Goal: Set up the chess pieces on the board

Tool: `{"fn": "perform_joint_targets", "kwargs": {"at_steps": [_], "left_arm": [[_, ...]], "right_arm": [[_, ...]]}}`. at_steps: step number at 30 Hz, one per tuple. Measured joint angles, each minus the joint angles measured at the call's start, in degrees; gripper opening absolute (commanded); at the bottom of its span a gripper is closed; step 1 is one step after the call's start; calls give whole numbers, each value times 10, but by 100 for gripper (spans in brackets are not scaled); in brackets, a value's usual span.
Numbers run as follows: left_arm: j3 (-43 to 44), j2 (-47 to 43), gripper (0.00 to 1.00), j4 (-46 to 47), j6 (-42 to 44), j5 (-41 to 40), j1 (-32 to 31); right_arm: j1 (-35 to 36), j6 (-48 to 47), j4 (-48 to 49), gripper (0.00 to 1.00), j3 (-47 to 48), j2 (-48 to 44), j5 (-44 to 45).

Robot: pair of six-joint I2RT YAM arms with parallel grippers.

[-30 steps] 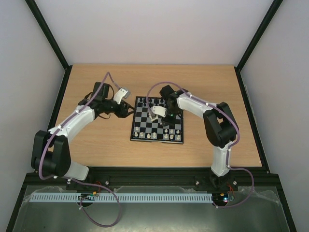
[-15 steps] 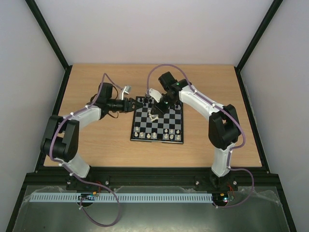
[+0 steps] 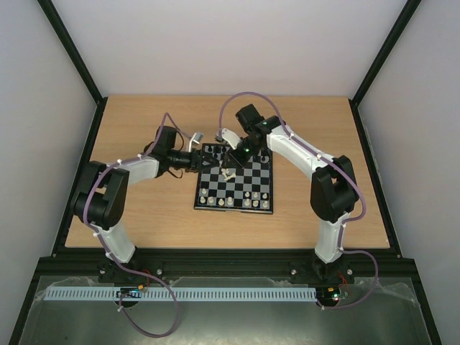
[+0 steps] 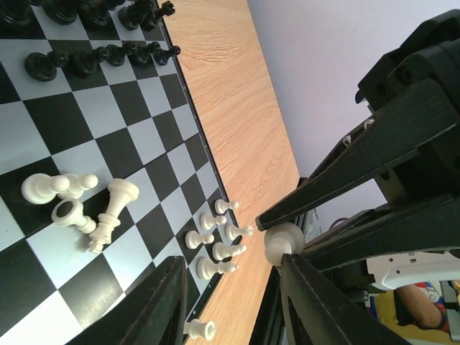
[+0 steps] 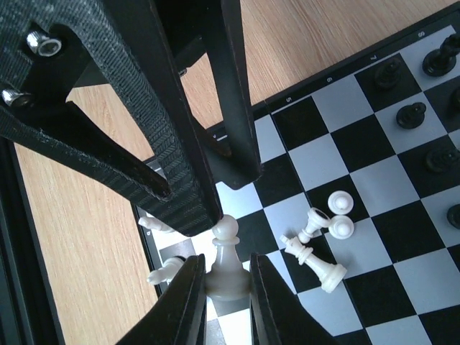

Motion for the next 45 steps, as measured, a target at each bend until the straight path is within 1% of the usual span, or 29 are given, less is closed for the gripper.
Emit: {"fn": "perform_joint_targets", "kwargs": {"at_steps": [9,14,21,23,26,28,31,33,36,38,40,42,45], "left_arm": [[26,15,29,10,3,25,-21],[33,18,21,16,5,34,-22],[33,23,18,17,7,37,-23],[33,23,14,18,7,37,-23],[33,23,10,17,8,34,-23],[33,24,7,19,9,34,-23],[34,24,7,19,10,34,-23],[37,24,6,12,20,34,-24],[46,24,6,-19,52,30,-29],[61,24,6,-57,96,23,-38],[82,23,6,-112,156,5,-52],[110,20,5,-177,240,-28,-75],[130,4,5,-245,346,-85,-116]], "right_arm": [[-1,2,-7,12,0,0,3],[-1,2,-7,12,0,0,3],[-1,6,-7,11,0,0,1],[-1,10,-7,11,0,0,3],[-1,13,-7,12,0,0,4],[-1,14,-7,16,0,0,6],[-1,16,-7,30,0,0,10],[-1,17,-3,37,-1,0,19],[-4,7,7,45,-23,-12,34],[-9,-6,10,47,-60,-37,42],[-24,-20,10,47,-110,-76,44],[-54,-30,7,47,-152,-122,44],[-101,-36,7,47,-187,-170,46]]}}
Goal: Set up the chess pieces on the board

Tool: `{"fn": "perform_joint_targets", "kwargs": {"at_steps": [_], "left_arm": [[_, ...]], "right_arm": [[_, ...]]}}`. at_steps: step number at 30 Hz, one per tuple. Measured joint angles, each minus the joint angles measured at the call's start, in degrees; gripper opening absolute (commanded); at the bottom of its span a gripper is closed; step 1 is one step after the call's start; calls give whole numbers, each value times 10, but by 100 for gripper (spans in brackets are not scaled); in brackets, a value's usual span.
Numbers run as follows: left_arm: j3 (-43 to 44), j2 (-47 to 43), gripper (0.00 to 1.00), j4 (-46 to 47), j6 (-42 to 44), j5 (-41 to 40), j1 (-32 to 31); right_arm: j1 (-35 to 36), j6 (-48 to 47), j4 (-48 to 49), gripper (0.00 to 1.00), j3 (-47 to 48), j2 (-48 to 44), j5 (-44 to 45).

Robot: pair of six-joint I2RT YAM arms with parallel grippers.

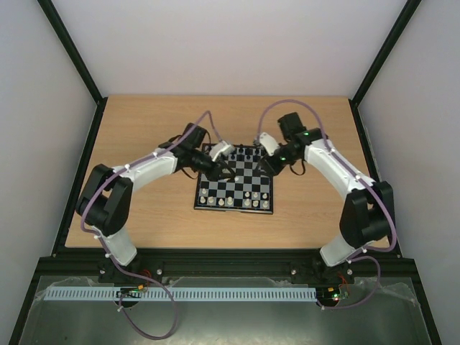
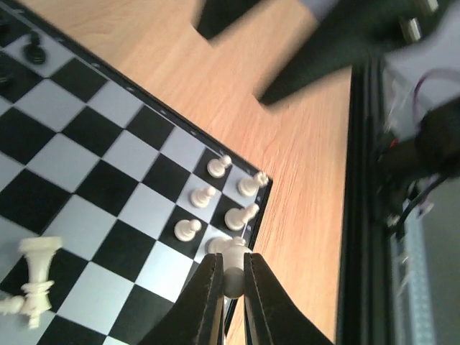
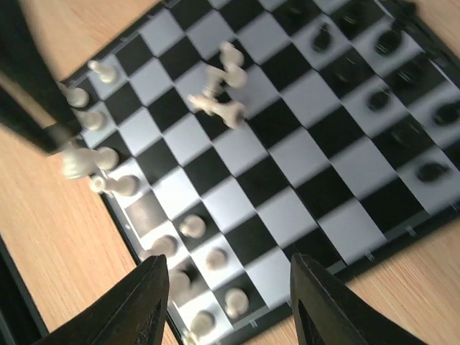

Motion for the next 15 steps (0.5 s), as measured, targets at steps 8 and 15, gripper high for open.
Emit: {"fn": "perform_joint_targets", "kwargs": {"at_steps": [8,15], "left_arm": [[17,-22,5,-96,195,-166,-109],[36,-15,5,-118,276,-271,-161]], "right_arm": [[-69,16,16,47,-85,-45,7],[-69,26,30,47,-98,-47,11]]}}
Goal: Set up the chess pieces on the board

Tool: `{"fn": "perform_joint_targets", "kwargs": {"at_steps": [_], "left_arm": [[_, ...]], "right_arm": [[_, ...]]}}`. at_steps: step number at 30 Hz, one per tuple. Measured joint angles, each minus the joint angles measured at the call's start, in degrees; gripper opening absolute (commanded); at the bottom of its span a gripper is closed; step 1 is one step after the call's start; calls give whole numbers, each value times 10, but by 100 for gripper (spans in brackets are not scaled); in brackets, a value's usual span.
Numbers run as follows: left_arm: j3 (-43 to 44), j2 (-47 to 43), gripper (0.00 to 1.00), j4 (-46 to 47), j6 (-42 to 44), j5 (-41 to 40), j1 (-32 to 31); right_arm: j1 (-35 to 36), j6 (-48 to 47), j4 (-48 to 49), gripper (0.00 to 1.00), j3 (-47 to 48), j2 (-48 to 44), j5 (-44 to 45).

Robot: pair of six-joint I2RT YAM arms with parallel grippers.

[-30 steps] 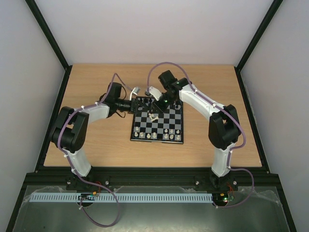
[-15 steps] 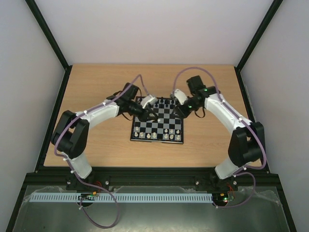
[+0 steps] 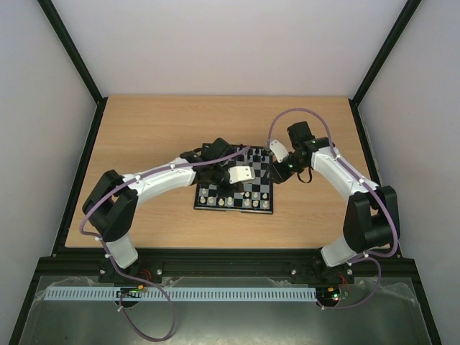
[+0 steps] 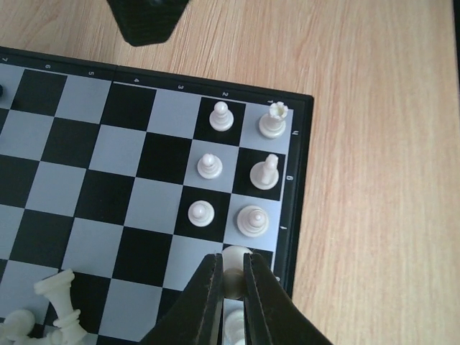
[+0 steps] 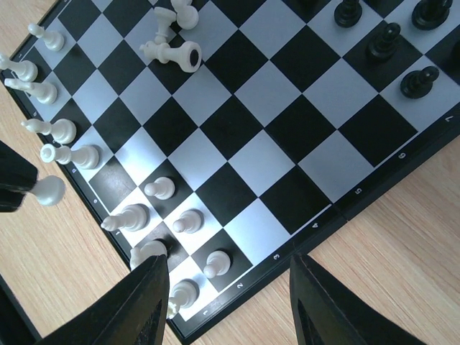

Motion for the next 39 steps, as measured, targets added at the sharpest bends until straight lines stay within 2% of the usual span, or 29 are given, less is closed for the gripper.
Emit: {"fn": "perform_joint_targets", "kwargs": {"at_steps": [12,25,39], "left_arm": [[22,57,6,3,28,-94,-19],[25,90,7,2,29,-110,-21],[33,103,32,-3,23,-116,-24]], "right_arm": [[0,-1,9,46,-8,-10,6],[0,-1,9,46,-8,-10,8],[0,-1,9,46,-9,-10,8]]}}
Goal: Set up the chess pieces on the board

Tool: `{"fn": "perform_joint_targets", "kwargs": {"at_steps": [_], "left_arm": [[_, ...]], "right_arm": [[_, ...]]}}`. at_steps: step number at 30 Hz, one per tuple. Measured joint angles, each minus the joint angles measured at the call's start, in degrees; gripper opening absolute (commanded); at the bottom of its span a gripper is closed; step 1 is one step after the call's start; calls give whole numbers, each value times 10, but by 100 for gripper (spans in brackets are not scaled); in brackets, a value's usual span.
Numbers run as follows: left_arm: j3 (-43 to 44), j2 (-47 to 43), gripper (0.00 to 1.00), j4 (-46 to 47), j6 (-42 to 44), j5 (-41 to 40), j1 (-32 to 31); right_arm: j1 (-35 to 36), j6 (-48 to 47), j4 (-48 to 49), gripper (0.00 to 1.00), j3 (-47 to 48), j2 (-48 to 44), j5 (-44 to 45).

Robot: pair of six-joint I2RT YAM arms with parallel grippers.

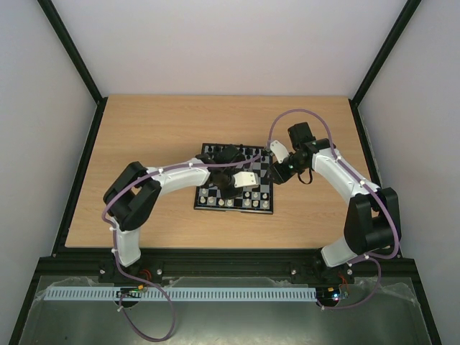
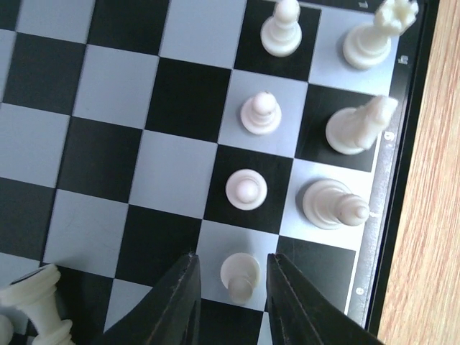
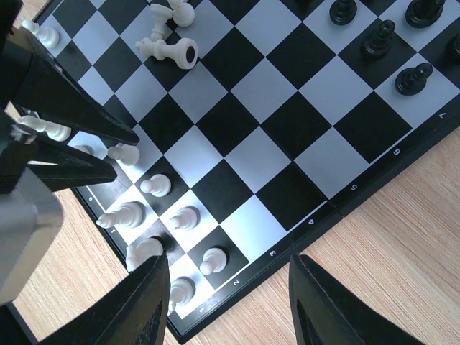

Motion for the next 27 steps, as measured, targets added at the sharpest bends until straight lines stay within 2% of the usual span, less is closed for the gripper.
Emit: {"fn": "perform_joint_targets", "kwargs": {"at_steps": [8,16,22,27], "left_arm": [[36,-45,37,-21,-28,43,37],[39,-136,38,-5,-123,122,170],[-42,-156,39,42,-220,148,254],[-129,-181,43,62,-268,171,284]], "right_arm": [[0,0,-3,45,17,3,-3],[2,8,-9,39,114,53,-33],[35,-12,-28,36,178,105,-32],[99,-100,-42,38,208,141,-16]]}}
